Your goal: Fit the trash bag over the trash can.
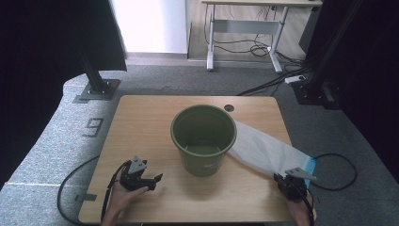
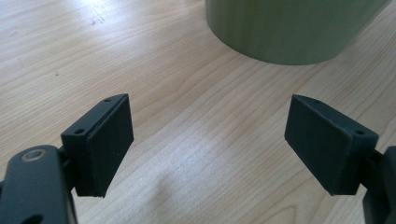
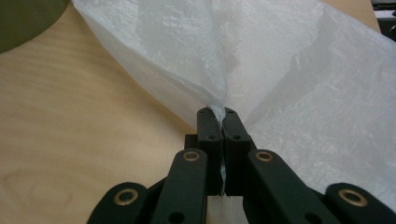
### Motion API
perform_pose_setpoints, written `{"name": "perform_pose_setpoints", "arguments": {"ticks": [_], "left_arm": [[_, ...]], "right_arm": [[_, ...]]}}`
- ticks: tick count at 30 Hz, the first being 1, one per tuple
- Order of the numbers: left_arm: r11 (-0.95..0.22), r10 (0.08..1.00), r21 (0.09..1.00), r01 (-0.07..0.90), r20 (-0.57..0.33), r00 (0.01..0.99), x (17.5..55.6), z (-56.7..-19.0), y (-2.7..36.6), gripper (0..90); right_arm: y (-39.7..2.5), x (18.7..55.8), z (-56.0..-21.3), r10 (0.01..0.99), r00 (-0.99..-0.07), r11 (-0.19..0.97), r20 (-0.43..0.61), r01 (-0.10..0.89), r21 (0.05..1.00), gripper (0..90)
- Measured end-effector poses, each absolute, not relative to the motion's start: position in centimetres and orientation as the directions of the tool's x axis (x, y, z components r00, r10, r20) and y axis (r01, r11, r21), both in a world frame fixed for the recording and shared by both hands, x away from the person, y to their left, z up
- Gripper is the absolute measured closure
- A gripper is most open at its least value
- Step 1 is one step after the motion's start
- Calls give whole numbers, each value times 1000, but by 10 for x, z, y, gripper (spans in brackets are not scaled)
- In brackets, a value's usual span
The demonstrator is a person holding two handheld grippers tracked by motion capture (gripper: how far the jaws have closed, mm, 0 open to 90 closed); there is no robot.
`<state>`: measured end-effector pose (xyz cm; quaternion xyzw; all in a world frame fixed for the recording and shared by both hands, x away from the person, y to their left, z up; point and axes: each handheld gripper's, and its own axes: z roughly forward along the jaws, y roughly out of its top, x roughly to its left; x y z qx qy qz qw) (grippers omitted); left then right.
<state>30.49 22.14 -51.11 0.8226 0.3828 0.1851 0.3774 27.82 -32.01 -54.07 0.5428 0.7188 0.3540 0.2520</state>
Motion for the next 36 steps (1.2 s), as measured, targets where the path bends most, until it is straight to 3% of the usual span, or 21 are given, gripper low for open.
{"name": "perform_pose_setpoints", "arguments": {"ticks": [2,8,20,24,31,32,33,34,36], "left_arm": [[-427,766,764,484,20,643,306,-511,219,154],[-434,763,762,481,27,646,305,-510,218,157],[-446,767,757,478,48,640,299,-509,219,157],[-452,764,755,475,53,642,297,-509,218,157],[-458,774,744,487,64,630,293,-513,221,159],[-458,774,744,487,64,630,293,-513,221,159],[-459,775,743,487,66,629,293,-513,222,159],[-460,775,742,488,67,628,293,-513,222,159],[-462,776,740,489,70,627,292,-514,222,160]], "right_arm": [[-321,273,-541,958,-287,170,14,605,778,816],[-300,283,-531,948,-317,203,-22,551,809,553],[-221,340,-532,830,-546,401,-114,442,802,418],[-214,356,-540,824,-557,414,-105,465,783,457],[-214,369,-544,830,-549,407,-96,480,777,723],[-214,369,-544,830,-549,407,-96,480,777,723],[-216,371,-545,835,-542,407,-95,493,769,819],[-218,371,-545,841,-534,401,-90,501,767,860],[-222,371,-543,844,-529,398,-92,502,768,883]]}}
